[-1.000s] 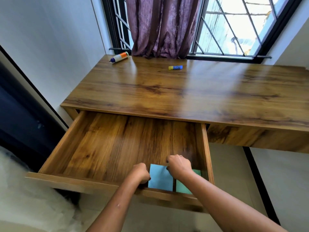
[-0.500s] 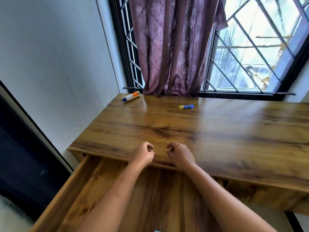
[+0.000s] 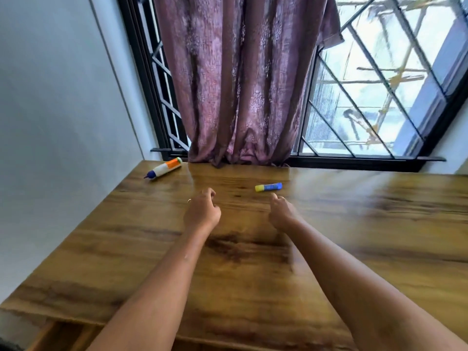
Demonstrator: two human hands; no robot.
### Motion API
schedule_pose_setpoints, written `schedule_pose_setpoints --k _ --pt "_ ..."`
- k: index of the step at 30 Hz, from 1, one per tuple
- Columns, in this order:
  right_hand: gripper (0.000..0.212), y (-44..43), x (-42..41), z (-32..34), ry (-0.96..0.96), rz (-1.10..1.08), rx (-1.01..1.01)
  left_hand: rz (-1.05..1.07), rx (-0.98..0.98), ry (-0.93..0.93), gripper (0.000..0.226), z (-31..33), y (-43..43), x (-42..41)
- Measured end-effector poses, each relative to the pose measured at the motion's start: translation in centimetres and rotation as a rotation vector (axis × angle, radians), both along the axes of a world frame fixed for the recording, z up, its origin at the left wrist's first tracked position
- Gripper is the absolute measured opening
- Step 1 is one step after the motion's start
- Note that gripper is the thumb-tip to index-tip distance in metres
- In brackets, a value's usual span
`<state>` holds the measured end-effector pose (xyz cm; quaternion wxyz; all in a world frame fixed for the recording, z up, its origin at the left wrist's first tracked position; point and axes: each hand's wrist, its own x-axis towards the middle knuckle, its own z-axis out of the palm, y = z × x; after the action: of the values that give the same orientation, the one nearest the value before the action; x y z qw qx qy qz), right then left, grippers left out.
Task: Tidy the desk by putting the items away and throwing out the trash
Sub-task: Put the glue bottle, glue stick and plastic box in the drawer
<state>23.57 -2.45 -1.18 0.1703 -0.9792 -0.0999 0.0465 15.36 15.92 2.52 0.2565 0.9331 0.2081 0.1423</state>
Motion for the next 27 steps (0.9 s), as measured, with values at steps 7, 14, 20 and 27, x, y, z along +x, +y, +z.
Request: schedule_pose_setpoints --k 7,14,20,27 --pt "0.064 1.8 5.1 -2.1 -0.057 -0.021 -0.228 -0.115 0.185 -0.081 0.042 -6.0 1.8 4.6" --pt "0.055 3.3 7.8 -3.0 -0.120 -0.150 -0.338 -0.222 0.314 -0.282 0.045 -10.0 1.7 5.3" --pt "0.033 4.4 5.8 -3.5 -0.261 -0.158 -0.178 -0.179 0.083 -0.303 0.046 -9.4 2.7 4.7" --pt "0.028 12.7 1.2 -4.2 -0.614 0.000 0.053 -0.054 0.172 -0.288 0.053 -9.0 7.3 4.9"
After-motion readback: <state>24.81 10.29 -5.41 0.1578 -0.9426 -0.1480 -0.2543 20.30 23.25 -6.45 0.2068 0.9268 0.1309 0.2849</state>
